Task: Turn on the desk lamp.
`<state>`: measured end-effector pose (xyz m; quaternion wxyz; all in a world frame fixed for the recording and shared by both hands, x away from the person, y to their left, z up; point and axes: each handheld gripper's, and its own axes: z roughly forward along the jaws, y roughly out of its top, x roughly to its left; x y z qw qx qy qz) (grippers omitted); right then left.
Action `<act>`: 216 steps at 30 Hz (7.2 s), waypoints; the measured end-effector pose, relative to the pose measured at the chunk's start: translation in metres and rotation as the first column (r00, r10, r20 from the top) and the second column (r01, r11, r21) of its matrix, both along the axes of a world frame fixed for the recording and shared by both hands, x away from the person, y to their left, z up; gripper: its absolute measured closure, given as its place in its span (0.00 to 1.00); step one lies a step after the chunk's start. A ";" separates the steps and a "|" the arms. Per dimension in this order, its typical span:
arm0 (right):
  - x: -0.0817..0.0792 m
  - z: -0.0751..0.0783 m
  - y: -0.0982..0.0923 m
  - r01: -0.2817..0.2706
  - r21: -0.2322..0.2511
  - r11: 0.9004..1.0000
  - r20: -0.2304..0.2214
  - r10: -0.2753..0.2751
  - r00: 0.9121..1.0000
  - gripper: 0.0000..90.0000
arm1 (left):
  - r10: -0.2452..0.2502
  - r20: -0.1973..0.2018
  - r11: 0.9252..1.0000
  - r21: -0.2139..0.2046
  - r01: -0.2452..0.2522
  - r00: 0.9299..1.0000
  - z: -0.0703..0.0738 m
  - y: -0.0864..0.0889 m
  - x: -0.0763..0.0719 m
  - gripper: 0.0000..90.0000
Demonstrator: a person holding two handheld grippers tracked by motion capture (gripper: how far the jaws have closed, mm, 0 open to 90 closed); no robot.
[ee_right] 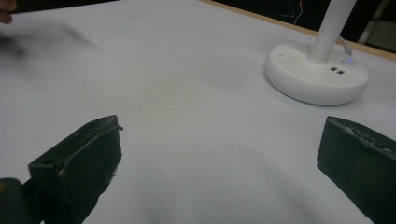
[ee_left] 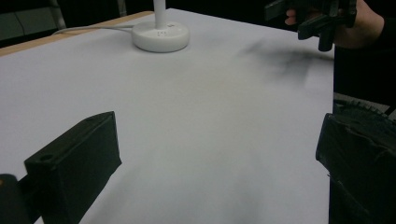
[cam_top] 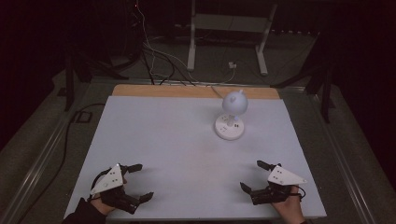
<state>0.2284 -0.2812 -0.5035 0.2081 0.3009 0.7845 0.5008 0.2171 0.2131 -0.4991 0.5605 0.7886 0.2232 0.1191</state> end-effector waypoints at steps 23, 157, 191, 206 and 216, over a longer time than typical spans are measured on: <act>-0.005 0.004 0.011 -0.020 -0.040 0.999 -0.027 0.019 0.999 0.00 | -0.006 0.001 1.000 -0.019 0.006 1.000 0.000 -0.001 0.001 0.00; 0.154 0.028 0.048 0.362 -0.023 0.932 -0.092 -0.362 0.927 0.19 | -0.015 -0.019 0.997 -0.080 0.013 1.000 0.003 0.004 0.001 0.00; 0.164 0.016 0.046 0.319 -0.164 0.933 -0.164 -0.345 0.924 1.00 | -0.017 -0.025 0.997 -0.079 0.015 1.000 0.003 0.004 0.001 0.00; 0.169 0.007 0.054 0.324 -0.216 0.921 -0.167 -0.362 0.917 1.00 | -0.016 -0.027 0.997 -0.075 0.014 1.000 0.003 0.004 0.001 0.00; 0.171 0.003 0.054 0.328 -0.230 0.916 -0.160 -0.368 0.916 1.00 | -0.017 -0.025 0.997 -0.077 0.015 1.000 0.003 0.004 0.001 0.00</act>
